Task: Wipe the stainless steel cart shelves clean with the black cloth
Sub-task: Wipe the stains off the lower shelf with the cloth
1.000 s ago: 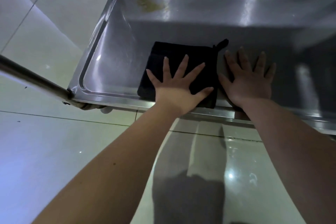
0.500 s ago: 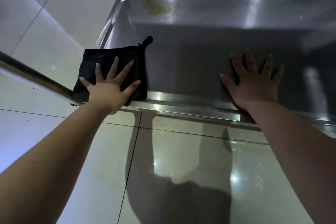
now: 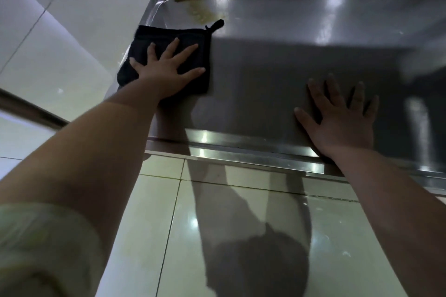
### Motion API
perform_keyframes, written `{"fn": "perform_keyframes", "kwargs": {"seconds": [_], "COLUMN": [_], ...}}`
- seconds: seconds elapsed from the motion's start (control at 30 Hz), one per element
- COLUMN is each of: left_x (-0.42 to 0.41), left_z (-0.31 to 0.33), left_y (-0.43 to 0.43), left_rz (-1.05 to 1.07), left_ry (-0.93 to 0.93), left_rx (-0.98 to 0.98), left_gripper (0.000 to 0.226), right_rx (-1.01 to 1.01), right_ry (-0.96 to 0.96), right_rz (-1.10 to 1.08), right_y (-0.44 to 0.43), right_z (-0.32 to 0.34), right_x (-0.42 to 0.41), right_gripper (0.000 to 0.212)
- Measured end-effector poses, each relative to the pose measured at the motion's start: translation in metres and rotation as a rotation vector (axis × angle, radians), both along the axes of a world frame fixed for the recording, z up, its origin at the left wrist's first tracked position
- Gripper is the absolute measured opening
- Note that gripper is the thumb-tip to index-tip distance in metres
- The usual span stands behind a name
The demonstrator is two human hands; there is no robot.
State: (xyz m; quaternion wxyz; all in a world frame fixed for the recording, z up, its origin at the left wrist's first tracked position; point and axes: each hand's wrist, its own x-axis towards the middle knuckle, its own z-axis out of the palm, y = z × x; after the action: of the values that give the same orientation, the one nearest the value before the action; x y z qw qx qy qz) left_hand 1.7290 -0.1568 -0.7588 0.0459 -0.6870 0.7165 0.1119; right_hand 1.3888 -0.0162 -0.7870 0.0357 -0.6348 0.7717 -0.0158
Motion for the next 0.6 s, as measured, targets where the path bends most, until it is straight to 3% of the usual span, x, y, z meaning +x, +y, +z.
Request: {"fn": "perform_keyframes", "kwargs": {"seconds": [0.27,0.6], "left_x": [-0.014,-0.086], "left_z": [0.0,-0.009], "left_y": [0.008,0.14], "left_rz": [0.054,-0.213], "left_ry": [0.009,-0.022], "left_rx": [0.031,0.049], "left_gripper": [0.072,0.072], "right_rx": [0.018,0.078], "right_ry": [0.026,-0.04], "right_rz": [0.002,0.026], "right_y": [-0.001,-0.003], "right_z": [0.0,0.002], "right_x": [0.001,-0.003], "right_gripper": [0.075,0.075]}}
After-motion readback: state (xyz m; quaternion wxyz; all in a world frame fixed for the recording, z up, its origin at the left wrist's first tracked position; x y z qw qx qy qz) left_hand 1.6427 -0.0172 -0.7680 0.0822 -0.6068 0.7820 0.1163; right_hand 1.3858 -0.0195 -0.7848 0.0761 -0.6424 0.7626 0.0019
